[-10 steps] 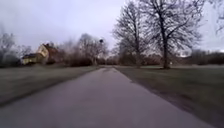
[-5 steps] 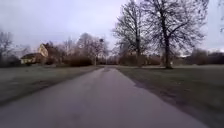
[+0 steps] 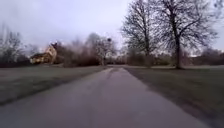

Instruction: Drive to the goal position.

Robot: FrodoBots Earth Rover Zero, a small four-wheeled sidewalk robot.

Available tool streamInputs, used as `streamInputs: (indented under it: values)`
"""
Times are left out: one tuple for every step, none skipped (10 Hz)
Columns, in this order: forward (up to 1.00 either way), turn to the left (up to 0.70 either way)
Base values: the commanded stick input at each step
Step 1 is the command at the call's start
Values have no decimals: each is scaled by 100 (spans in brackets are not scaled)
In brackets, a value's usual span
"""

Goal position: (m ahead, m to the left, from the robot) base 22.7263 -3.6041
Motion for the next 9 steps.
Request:
streamInputs:
  values:
    - [100,0]
    - [100,0]
    - [100,0]
    - [100,0]
    - [100,0]
    - [100,0]
    - [100,0]
    - [100,0]
    - [100,0]
